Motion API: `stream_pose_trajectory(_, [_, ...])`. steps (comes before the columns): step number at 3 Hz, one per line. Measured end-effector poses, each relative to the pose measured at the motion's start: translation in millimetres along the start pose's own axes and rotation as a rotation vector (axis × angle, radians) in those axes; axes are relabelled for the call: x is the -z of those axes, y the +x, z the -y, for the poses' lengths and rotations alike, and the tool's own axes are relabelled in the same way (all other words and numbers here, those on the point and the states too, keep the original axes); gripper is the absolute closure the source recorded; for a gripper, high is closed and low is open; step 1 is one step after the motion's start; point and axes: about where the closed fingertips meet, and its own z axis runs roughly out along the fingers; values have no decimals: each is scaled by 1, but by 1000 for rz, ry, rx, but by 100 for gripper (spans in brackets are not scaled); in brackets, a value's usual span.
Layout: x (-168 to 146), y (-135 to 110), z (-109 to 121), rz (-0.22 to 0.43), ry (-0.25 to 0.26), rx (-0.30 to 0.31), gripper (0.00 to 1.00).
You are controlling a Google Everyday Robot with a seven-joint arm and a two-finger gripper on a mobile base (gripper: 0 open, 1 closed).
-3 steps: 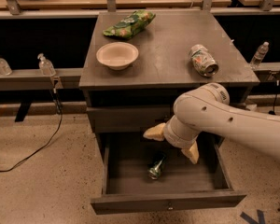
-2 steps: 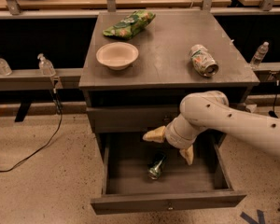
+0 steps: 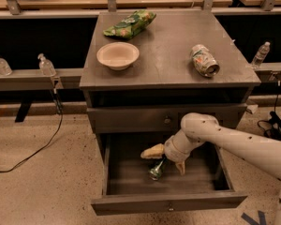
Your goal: Pick green can from middle drawer and place on counter
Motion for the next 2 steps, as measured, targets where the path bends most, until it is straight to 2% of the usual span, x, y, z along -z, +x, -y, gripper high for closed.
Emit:
stream_pose_trajectory(1, [-38, 4, -17, 9, -17, 69, 0])
stream_pose_trajectory(2, [-64, 8, -25, -66, -73, 119, 0])
